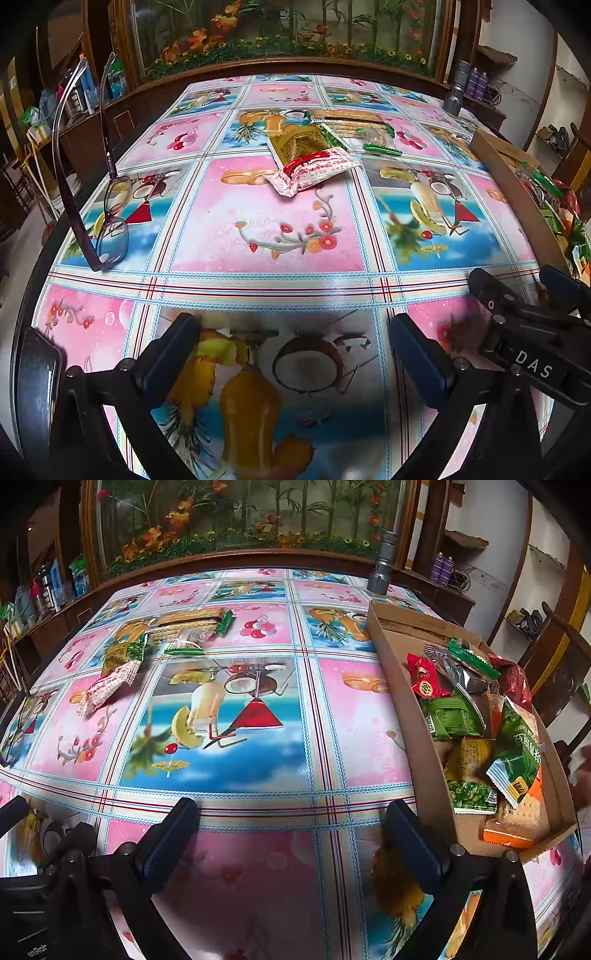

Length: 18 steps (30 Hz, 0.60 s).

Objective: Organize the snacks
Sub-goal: 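Tip the cardboard box to pour the snacks onto the tablecloth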

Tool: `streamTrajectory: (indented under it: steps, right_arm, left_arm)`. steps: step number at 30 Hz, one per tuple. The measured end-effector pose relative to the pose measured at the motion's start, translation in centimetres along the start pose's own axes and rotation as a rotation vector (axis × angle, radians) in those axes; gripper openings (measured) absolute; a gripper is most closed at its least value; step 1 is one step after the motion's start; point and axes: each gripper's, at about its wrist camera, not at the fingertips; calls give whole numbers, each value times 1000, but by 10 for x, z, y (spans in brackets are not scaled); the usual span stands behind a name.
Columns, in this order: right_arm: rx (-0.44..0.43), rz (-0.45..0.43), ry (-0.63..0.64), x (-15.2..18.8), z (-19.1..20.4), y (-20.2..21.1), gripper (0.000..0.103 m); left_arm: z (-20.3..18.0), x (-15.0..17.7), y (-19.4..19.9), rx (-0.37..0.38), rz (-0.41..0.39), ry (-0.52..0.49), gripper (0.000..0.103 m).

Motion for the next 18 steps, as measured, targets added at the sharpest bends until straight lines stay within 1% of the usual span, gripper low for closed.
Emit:
streamTrajectory:
  steps: [10, 13, 18]
  right_arm:
    - [0, -2, 0, 0, 0, 0, 102]
    - [-16, 6, -13, -1, -3, -1, 103]
    - [-33, 2, 28, -1, -3, 0, 103]
  left_arm:
    - [-1, 1, 0, 0, 1, 0, 103]
    - [1, 2, 1, 5, 1, 2, 103]
    - [0, 2, 1, 4, 2, 2, 103]
Point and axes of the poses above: each gripper's, at about its wrist camera, not at the fingertips, and y roughly against the way its jaws point, z to its left, x to its underside, and after that the axes turned 15 degrees about z, right-handed
